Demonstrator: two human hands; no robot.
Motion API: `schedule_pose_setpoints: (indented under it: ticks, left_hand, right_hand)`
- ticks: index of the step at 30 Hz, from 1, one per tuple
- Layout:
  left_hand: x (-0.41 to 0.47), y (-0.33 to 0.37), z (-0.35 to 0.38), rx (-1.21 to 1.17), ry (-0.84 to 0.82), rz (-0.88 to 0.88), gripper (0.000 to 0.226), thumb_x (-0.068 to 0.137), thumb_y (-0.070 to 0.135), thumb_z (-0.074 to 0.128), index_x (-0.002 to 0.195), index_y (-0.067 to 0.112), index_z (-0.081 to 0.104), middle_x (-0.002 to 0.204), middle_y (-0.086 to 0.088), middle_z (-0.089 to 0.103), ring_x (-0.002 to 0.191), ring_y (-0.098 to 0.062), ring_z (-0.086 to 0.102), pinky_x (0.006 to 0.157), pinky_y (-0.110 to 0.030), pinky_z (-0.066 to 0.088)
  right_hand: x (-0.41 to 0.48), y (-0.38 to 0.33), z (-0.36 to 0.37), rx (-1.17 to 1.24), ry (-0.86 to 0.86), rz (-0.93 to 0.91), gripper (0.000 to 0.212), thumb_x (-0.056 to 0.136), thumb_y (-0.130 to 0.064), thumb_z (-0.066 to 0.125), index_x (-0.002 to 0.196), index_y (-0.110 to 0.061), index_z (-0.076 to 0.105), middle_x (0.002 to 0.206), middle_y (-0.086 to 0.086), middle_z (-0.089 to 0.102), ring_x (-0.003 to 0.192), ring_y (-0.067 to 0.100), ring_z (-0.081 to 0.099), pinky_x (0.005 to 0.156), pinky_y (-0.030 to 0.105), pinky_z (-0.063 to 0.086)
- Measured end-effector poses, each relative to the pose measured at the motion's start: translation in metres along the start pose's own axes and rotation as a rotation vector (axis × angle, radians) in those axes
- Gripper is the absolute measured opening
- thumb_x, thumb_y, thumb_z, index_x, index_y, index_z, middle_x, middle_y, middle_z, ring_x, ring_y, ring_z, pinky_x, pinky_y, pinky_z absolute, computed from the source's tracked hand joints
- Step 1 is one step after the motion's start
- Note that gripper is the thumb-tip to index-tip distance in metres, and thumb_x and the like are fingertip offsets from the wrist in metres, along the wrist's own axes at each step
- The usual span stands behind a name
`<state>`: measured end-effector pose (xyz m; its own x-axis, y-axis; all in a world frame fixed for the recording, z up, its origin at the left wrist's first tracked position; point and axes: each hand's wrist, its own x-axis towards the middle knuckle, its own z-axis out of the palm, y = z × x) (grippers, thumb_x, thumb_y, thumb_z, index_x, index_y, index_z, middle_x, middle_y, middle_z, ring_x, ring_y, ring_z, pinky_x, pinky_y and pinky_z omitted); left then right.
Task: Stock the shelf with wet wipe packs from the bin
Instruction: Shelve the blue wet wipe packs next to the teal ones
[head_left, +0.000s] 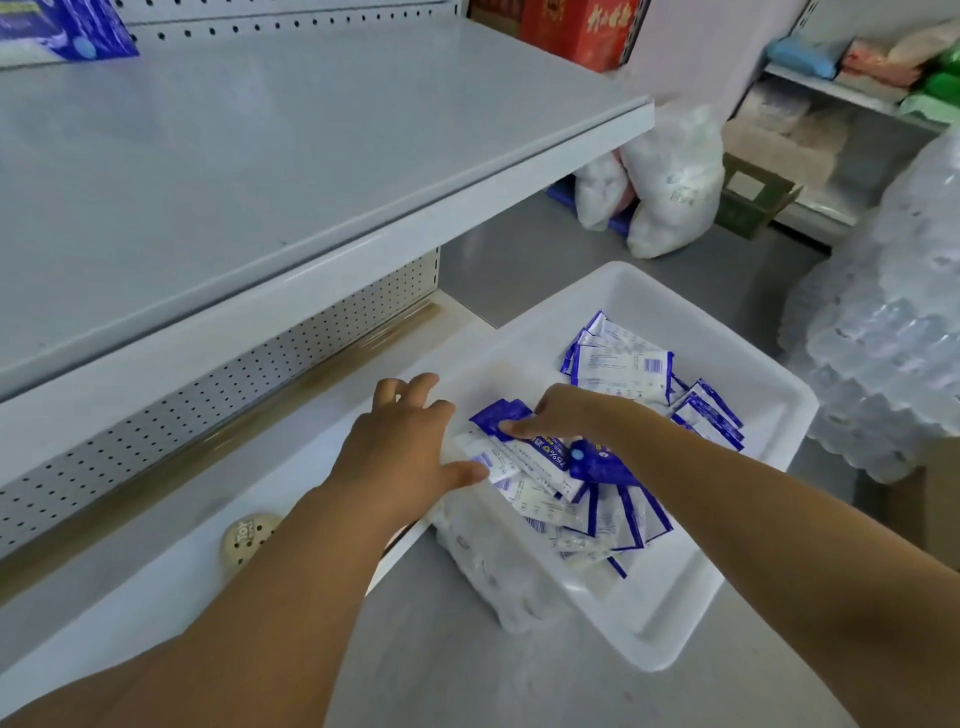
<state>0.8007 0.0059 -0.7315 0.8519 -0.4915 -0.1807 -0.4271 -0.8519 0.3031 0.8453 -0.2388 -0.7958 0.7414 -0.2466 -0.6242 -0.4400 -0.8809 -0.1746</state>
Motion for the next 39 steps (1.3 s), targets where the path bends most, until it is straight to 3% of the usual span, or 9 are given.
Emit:
schedule_pose_setpoints:
  ticks: [5, 14, 17, 19, 21, 28, 35, 39]
  left_hand:
    - [0.001, -0.002, 0.001, -0.013, 0.006, 0.004, 0.075, 0.084, 0.068, 0.059, 0.142, 0.023, 0.047, 0.163, 0.009, 0.014, 0.145, -0.018, 0.013, 0.105, -0.037, 0.043]
    - [-0.002, 0.001, 0.002, -0.021, 0.010, -0.011, 0.070, 0.087, 0.064, 0.059, 0.140, 0.020, 0.049, 0.164, 0.009, 0.015, 0.146, -0.018, 0.013, 0.103, -0.036, 0.043]
    - [-0.002, 0.000, 0.003, -0.078, 0.027, -0.016, 0.068, 0.089, 0.060, 0.059, 0.142, 0.020, 0.048, 0.164, 0.010, 0.018, 0.147, -0.016, 0.012, 0.105, -0.038, 0.042]
    - [-0.003, -0.003, 0.002, -0.117, 0.038, -0.024, 0.066, 0.090, 0.058, 0.059, 0.143, 0.019, 0.047, 0.164, 0.009, 0.020, 0.148, -0.015, 0.013, 0.108, -0.039, 0.040]
    - [-0.005, -0.006, 0.002, -0.153, 0.052, -0.037, 0.065, 0.091, 0.056, 0.059, 0.143, 0.019, 0.047, 0.162, 0.008, 0.024, 0.148, -0.013, 0.016, 0.110, -0.040, 0.039]
    - [-0.015, -0.010, -0.001, -0.319, 0.141, -0.092, 0.056, 0.093, 0.049, 0.062, 0.138, 0.016, 0.054, 0.152, 0.002, 0.042, 0.139, -0.015, 0.038, 0.107, -0.035, 0.040]
    - [-0.022, 0.004, -0.023, -0.690, 0.285, -0.157, 0.054, 0.087, 0.052, 0.068, 0.132, 0.024, 0.057, 0.137, 0.007, 0.057, 0.126, -0.009, 0.051, 0.098, -0.026, 0.040]
    - [-0.034, 0.024, -0.050, -0.962, 0.340, -0.137, 0.058, 0.080, 0.058, 0.071, 0.130, 0.032, 0.057, 0.129, 0.019, 0.059, 0.117, 0.004, 0.054, 0.090, -0.021, 0.041]
  right_hand:
    - [-0.003, -0.010, 0.005, 0.041, 0.031, -0.040, 0.087, 0.078, -0.072, 0.066, 0.136, -0.009, 0.048, 0.128, 0.010, 0.060, 0.109, 0.025, 0.058, 0.084, 0.032, 0.046]
    - [-0.013, -0.009, 0.009, 0.037, 0.020, 0.005, 0.101, 0.071, -0.079, 0.066, 0.140, -0.010, 0.044, 0.126, 0.009, 0.061, 0.104, 0.025, 0.062, 0.086, 0.035, 0.052]
    - [-0.019, -0.010, 0.006, 0.040, -0.012, 0.031, 0.092, 0.068, -0.079, 0.070, 0.129, -0.013, 0.051, 0.106, 0.004, 0.065, 0.091, 0.021, 0.066, 0.078, 0.032, 0.054]
    - [-0.024, -0.012, 0.007, 0.084, -0.023, 0.042, 0.083, 0.069, -0.074, 0.073, 0.123, -0.015, 0.052, 0.105, 0.005, 0.067, 0.089, 0.020, 0.068, 0.083, 0.034, 0.057]
    - [-0.027, -0.013, 0.009, 0.157, -0.024, 0.033, 0.077, 0.071, -0.067, 0.077, 0.122, -0.015, 0.052, 0.107, 0.006, 0.068, 0.091, 0.021, 0.069, 0.086, 0.036, 0.058]
    - [-0.050, -0.009, -0.001, 0.383, 0.115, -0.039, 0.060, 0.074, -0.056, 0.081, 0.108, -0.013, 0.056, 0.094, 0.003, 0.068, 0.077, 0.014, 0.067, 0.059, 0.024, 0.049]
    - [-0.117, -0.003, -0.035, 0.885, 0.497, -0.209, 0.029, 0.083, -0.040, 0.078, 0.096, -0.021, 0.060, 0.090, -0.001, 0.073, 0.076, 0.011, 0.070, 0.061, 0.022, 0.052]
    - [-0.161, -0.017, -0.062, 1.164, 0.535, -0.399, 0.044, 0.081, -0.037, 0.080, 0.109, -0.007, 0.065, 0.093, 0.005, 0.078, 0.086, 0.023, 0.076, 0.079, 0.041, 0.061]
